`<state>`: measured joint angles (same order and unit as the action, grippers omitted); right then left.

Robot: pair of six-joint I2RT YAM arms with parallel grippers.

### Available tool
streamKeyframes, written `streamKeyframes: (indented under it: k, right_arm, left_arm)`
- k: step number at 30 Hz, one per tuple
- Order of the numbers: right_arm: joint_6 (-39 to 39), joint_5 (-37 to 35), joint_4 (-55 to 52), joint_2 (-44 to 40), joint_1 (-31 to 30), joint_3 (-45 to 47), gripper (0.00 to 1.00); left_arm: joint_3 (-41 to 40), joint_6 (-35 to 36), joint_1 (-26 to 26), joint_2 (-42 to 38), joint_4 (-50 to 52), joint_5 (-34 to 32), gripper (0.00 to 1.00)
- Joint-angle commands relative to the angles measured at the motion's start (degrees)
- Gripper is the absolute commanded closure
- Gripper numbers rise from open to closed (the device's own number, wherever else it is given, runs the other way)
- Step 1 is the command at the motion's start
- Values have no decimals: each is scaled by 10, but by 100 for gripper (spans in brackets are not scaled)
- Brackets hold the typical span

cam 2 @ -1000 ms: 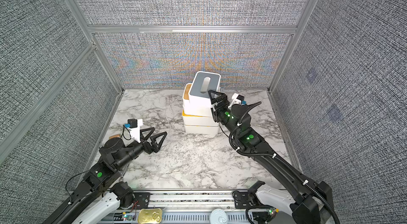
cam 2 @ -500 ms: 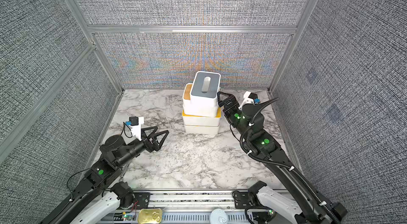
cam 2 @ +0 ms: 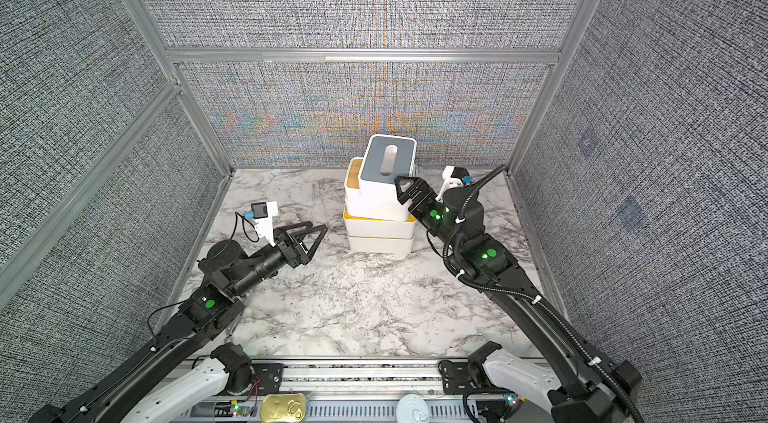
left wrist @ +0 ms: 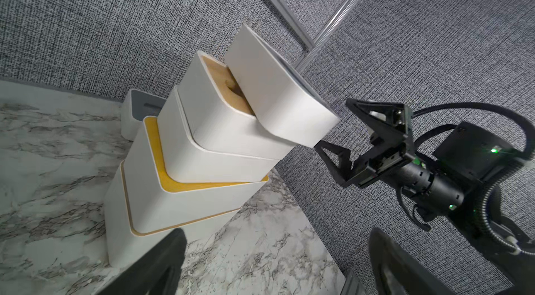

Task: Stack the tissue boxes
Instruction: Place the tissue box at the tissue box, then adjust the tissue box on the tissue box.

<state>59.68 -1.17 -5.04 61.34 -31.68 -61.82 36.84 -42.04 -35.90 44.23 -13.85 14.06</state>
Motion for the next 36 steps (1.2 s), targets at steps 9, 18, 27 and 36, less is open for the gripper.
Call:
streamKeyframes:
  k: [9,18,27,36]
  right_arm:
    - [-25,-15,57,28,-53,-9,1]
    - [-71,-36,44,27,-65,-8,1]
    - [-251,-70,-74,-17,23,-105,1]
    - [-247,154,-5,119,190,-190,1]
  left_arm:
    - [0,30,0,0,-38,-29,1]
    - [0,35,0,13,-43,-27,1]
    - [9,29,0,42,-54,-7,1]
    - [60,20,-20,110,-62,29,1]
